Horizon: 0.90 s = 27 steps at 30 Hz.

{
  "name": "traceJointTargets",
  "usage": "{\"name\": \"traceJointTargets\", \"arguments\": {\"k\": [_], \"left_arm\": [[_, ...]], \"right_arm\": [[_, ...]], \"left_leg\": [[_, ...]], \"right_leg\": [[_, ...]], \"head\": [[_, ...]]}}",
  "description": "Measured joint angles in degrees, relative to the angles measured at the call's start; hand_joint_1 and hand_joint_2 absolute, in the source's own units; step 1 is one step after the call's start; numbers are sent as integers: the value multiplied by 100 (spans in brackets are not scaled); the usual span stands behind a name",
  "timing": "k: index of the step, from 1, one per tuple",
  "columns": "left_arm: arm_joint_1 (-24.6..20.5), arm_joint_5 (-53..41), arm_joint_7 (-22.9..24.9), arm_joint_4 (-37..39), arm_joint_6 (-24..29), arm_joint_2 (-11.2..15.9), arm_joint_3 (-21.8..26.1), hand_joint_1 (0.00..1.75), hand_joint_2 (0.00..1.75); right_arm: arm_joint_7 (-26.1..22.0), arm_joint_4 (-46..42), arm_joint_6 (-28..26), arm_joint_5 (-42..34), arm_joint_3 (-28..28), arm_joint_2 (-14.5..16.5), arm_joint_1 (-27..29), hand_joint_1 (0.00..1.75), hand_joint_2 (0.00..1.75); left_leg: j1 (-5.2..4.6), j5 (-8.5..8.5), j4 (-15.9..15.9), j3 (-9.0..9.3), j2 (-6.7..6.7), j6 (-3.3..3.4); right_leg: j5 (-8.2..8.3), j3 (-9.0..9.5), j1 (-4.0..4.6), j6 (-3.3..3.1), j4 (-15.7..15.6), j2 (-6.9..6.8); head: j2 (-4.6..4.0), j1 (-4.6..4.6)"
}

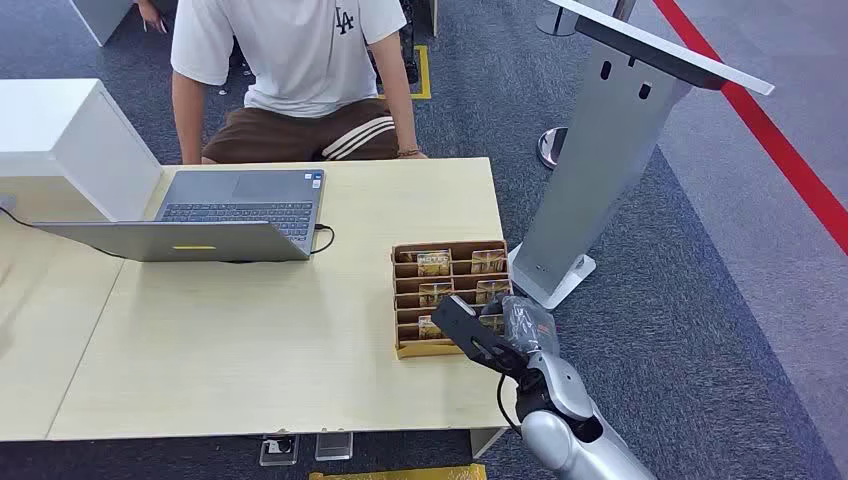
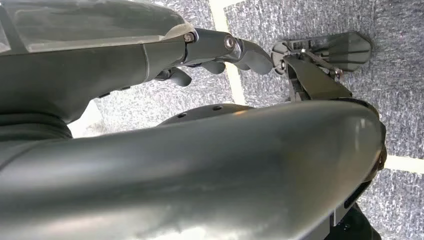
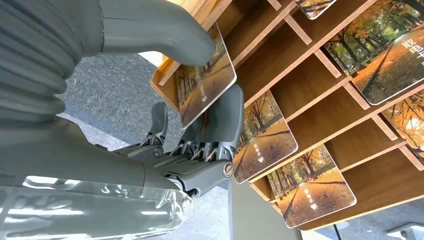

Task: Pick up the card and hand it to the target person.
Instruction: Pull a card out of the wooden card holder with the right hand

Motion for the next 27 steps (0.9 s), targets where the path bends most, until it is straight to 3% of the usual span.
{"name": "traceJointTargets", "arguments": {"k": [6, 15, 19, 27], "left_arm": [[0, 0, 1, 0, -1, 0, 0, 0, 0], [-3, 0, 0, 0, 13, -1, 0, 0, 0], [-13, -20, 1, 0, 51, -2, -2, 0, 175], [-46, -193, -2, 0, 134, 0, -47, 0, 175]], "right_arm": [[-4, 0, 0, 0, -1, 0, -3, 123, 175], [-33, 0, -3, -22, 0, 1, -20, 136, 175], [-43, 0, -6, -35, 0, 2, -30, 136, 175], [-58, 0, -21, -106, 0, 2, -32, 136, 175]], "left_leg": [[0, 0, 0, -1, 0, 0], [0, 0, 0, 0, 0, 0], [0, 0, 0, 0, 0, 0], [0, 0, 0, -1, 0, 0]], "right_leg": [[0, -1, 0, 0, 0, 0], [0, 1, 0, 0, 0, 0], [0, 0, 0, 0, 0, 0], [0, 0, 0, 0, 0, 0]], "head": [[0, -2], [0, -1], [0, -2], [0, -3]]}}
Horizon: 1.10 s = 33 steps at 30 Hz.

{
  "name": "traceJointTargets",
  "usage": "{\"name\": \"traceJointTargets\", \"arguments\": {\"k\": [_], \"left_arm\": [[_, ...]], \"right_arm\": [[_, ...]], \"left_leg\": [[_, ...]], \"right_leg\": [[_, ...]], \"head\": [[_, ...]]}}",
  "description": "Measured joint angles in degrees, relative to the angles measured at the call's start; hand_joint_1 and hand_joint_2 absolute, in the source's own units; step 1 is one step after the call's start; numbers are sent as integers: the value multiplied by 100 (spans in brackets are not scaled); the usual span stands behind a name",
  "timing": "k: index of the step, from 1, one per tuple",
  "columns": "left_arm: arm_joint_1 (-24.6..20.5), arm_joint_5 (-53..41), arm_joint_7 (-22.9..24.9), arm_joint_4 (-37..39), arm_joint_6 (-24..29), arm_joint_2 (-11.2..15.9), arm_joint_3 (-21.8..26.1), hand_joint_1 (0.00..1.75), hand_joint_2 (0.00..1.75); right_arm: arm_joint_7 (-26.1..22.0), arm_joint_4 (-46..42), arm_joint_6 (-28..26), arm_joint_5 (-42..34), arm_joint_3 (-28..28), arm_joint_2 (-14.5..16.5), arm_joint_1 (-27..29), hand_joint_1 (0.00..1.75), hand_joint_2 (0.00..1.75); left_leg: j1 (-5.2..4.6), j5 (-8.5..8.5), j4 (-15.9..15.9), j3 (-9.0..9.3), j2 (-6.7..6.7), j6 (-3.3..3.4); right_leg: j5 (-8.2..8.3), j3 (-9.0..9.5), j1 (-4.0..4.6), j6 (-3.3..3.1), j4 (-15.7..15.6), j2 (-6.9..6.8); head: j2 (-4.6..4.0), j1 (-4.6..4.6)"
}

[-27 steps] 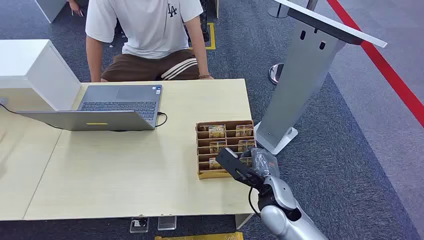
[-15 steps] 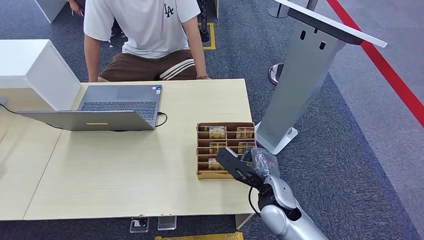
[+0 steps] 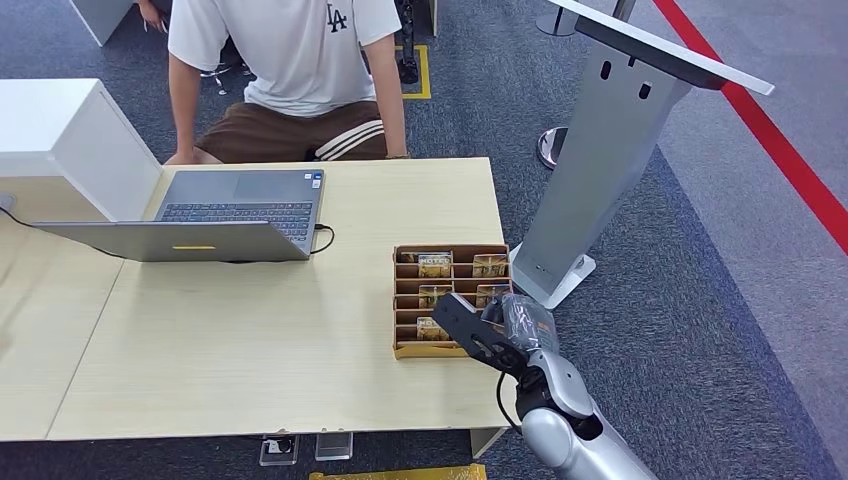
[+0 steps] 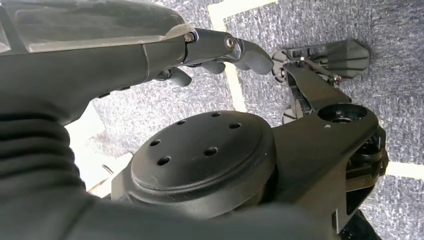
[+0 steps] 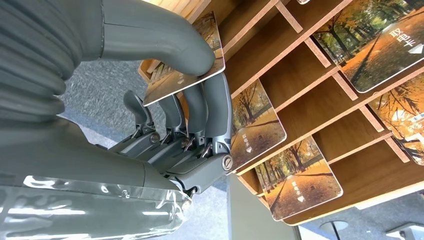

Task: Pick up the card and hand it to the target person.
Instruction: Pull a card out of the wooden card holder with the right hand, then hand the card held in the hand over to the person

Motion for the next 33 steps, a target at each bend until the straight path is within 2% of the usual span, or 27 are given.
{"name": "traceJointTargets", "arguments": {"k": [13, 24, 33], "left_arm": [[7, 117, -74, 0, 86, 0, -1, 0, 175], [93, 221, -261, 0, 105, 5, 4, 0, 175], [127, 277, -352, 0, 103, 9, 10, 0, 175]], "right_arm": [[-44, -260, -228, 23, -3, -33, 20, 136, 175], [-224, -1899, -563, 286, -148, -355, 11, 136, 175], [-567, -2928, -796, 108, -165, -583, -112, 136, 175]], "left_leg": [[0, 0, 0, 0, 0, 0], [0, 0, 1, 0, 1, 0], [0, 0, 1, 0, 1, 0]], "right_leg": [[0, -1, 0, 0, 0, 0], [0, -1, 0, 0, 0, 1], [0, -1, 0, 0, 0, 0]], "head": [[0, -1], [0, 0], [0, 0]]}}
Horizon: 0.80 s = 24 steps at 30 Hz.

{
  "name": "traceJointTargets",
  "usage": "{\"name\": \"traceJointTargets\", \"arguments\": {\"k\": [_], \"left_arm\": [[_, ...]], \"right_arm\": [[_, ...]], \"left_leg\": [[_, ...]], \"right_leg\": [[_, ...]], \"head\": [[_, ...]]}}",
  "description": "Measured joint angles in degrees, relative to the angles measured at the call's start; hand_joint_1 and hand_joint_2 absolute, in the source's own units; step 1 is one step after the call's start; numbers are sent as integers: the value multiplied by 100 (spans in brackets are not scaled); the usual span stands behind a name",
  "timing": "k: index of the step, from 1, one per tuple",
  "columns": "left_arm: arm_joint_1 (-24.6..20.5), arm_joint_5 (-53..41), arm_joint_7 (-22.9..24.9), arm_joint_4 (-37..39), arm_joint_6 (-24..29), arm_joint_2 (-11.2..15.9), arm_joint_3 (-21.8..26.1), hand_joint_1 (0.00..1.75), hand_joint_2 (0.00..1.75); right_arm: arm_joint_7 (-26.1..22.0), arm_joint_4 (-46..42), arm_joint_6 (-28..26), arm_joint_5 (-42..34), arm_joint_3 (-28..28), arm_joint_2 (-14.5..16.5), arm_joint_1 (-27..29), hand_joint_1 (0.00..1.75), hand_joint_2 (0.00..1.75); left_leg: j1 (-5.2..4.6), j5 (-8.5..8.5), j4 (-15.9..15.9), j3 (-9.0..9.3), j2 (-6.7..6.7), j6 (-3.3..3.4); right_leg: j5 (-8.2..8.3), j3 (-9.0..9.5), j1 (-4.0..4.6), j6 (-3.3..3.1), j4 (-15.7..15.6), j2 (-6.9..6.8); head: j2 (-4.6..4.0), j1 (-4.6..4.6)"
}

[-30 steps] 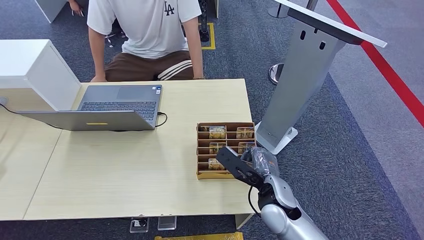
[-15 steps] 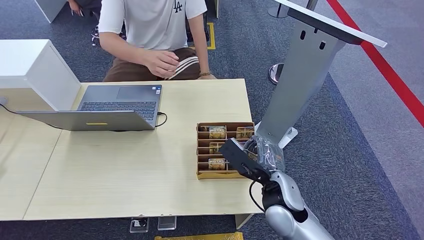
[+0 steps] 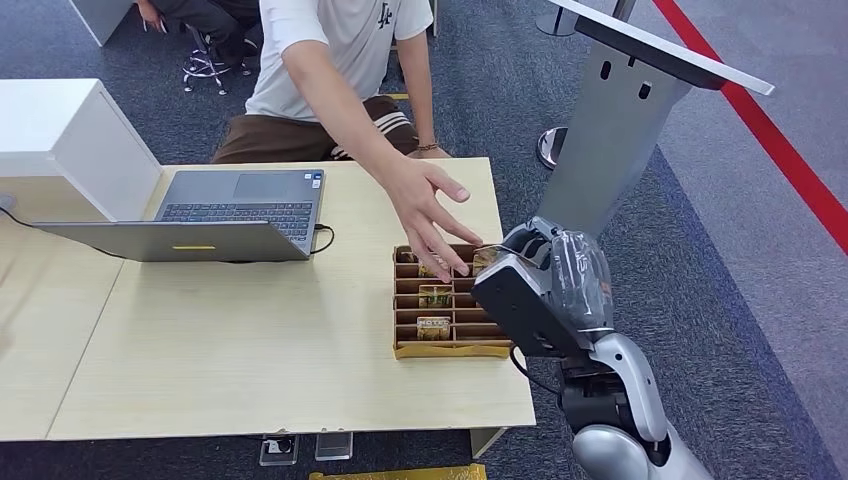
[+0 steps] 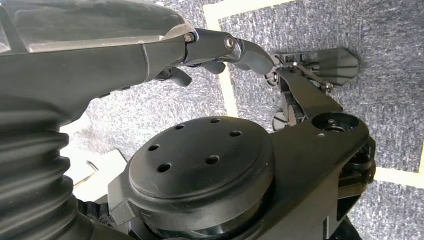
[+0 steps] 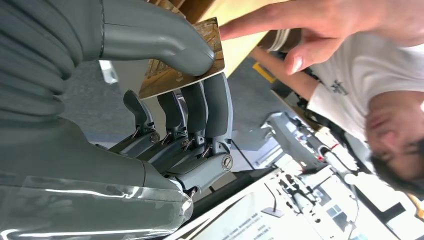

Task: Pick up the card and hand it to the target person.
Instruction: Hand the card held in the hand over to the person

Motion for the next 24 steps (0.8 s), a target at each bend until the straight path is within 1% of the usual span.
{"name": "traceJointTargets", "arguments": {"k": [9, 13, 15, 16, 18, 19, 20, 22, 23, 24], "left_arm": [[1, 5, -35, 0, -49, 15, 0, 0, 175], [0, -11, -52, 0, -59, 36, 0, 0, 175], [-1, -57, -52, 0, -62, 42, 0, 0, 175], [-1, -85, -50, 0, -62, 43, 0, 0, 131], [-1, -113, -52, 0, -66, 45, 0, 0, 44], [-1, -109, -56, 0, -72, 45, 0, 0, 0], [-1, -100, -59, 0, -78, 46, 0, 0, 0], [0, -76, -61, 0, -86, 46, 0, 0, 0], [0, -66, -60, 0, -87, 47, 0, 0, 0], [0, -57, -60, 0, -86, 48, 0, 0, 0]], "right_arm": [[-53, -414, -73, 17, 25, -99, 2, 136, 175], [-88, -493, -72, -48, 37, -115, 3, 104, 175], [-111, -514, -68, -95, 46, -116, -1, 100, 175], [-126, -518, -66, -116, 53, -117, -6, 96, 175], [-154, -524, -60, -160, 64, -117, -19, 81, 175], [-164, -526, -56, -176, 67, -117, -24, 65, 175], [-170, -529, -53, -193, 68, -119, -27, 45, 175], [-176, -541, -51, -218, 69, -128, -29, 11, 175], [-176, -547, -51, -231, 70, -134, -29, 3, 175], [-178, -552, -51, -241, 70, -139, -29, 1, 175]], "left_leg": [[0, 0, 0, -1, -1, 0], [0, 0, 0, -2, -1, 0], [0, 0, 0, -3, -1, 0], [0, 0, 0, -3, -1, 0], [0, -1, 0, -3, -1, 0], [0, -1, 0, -2, -1, 0], [0, 0, 0, -2, -1, 0], [0, 0, 0, -2, -1, 0], [0, 0, 0, -2, -1, 0], [0, 0, 0, -1, -1, 0]], "right_leg": [[0, 0, 0, 0, 0, 0], [0, -1, 0, 0, 0, -1], [0, -1, 0, 0, 0, -1], [0, -1, 0, 0, 0, 0], [0, -1, 0, 0, 0, 0], [0, 0, 0, 0, 0, 0], [0, 0, 0, 0, 0, 0], [0, 0, 0, 0, 0, -1], [0, 0, 0, 0, 0, -1], [0, 0, 0, 0, 0, -1]], "head": [[0, -2], [0, -1], [0, 1], [0, 1], [0, 2], [0, 2], [0, 2], [0, 1], [0, 1], [0, 0]]}}
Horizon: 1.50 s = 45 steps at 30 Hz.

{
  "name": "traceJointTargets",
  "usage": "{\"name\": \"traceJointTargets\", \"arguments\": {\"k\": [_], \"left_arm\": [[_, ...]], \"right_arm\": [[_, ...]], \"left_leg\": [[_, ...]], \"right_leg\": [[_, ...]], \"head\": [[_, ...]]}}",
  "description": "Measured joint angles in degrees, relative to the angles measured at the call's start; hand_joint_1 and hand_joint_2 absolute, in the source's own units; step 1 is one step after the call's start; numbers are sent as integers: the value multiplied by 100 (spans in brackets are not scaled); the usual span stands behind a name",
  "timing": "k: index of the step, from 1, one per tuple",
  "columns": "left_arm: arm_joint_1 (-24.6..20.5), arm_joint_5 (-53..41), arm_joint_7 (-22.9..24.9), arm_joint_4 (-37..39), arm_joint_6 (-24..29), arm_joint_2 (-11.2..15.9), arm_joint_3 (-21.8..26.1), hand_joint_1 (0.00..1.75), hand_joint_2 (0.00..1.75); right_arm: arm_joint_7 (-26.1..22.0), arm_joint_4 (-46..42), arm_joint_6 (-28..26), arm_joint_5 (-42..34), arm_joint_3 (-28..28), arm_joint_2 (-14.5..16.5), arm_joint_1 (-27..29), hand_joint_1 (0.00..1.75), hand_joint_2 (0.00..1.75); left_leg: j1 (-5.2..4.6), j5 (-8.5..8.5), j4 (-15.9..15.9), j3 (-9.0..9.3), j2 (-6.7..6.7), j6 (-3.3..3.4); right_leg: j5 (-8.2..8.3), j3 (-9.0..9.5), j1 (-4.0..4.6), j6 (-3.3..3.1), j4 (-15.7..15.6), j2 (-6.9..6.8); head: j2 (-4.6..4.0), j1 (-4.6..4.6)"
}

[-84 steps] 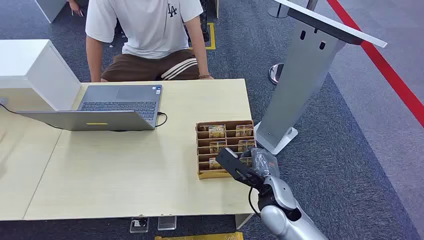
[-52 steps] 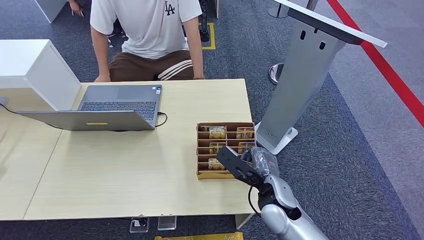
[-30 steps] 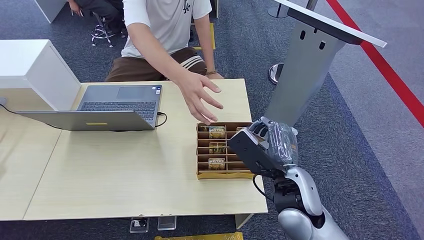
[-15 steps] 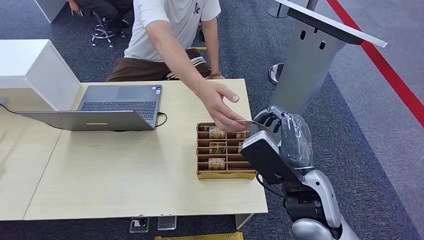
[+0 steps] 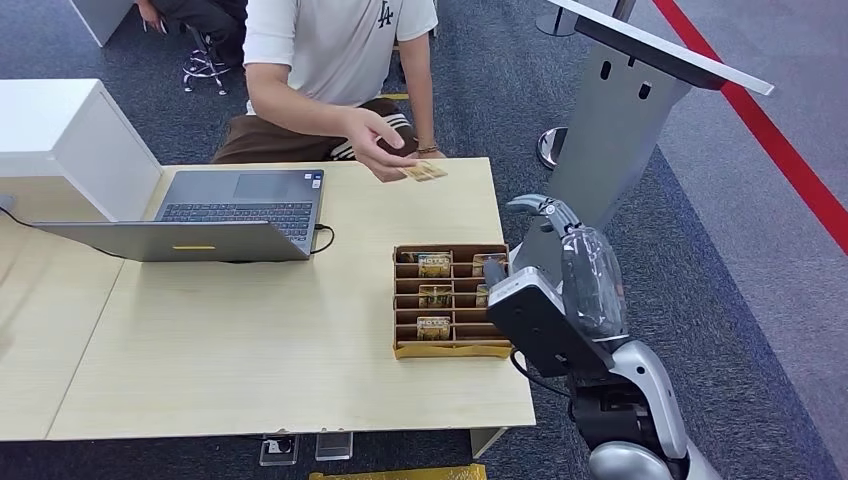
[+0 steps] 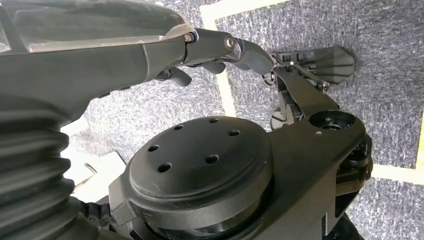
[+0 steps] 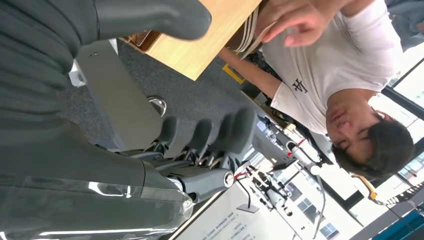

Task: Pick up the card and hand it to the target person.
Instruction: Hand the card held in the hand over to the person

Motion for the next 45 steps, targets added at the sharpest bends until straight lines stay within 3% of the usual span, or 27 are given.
{"name": "traceJointTargets", "arguments": {"k": [5, 12, 19, 22, 33, 45], "left_arm": [[0, 21, 3, 0, 17, 2, 0, 0, 0], [0, 71, 6, 0, 22, 2, 3, 0, 0], [3, 115, 39, 0, 53, 8, 4, 0, 0], [3, 153, 40, 0, 80, 15, 6, 0, 0], [9, 236, 97, 0, 145, 24, 57, 0, 0], [9, 235, 113, 0, 148, 24, 57, 0, 0]], "right_arm": [[-107, -2, 11, -336, 1, -8, 0, 0, 175], [-769, 94, 186, -1947, -5, -47, 80, 0, 175], [-2002, 358, 603, -4348, -168, -132, 589, 0, 175], [-2378, 470, 709, -4940, -310, -170, 833, 0, 175], [-2162, 753, 369, -4884, -818, -262, 1422, 2, 175], [-1946, 846, 191, -4497, -1040, -290, 1550, 2, 175]], "left_leg": [[0, 0, 0, 0, 0, 0], [0, 0, 0, -1, 0, 0], [0, -1, 0, -2, -1, 0], [0, -2, 0, -2, -1, 0], [0, -1, 0, -1, 0, 0], [0, -1, 0, 0, 0, 0]], "right_leg": [[0, 0, 0, 0, 0, 0], [0, -1, 0, 0, 0, 0], [-1, -2, 0, 0, 0, -1], [-1, -2, 0, 0, 0, -1], [-1, -2, 0, 0, -1, 0], [-1, -1, 0, 0, -1, 0]], "head": [[0, -1], [0, -1], [0, 0], [0, -3], [0, -2], [0, -1]]}}
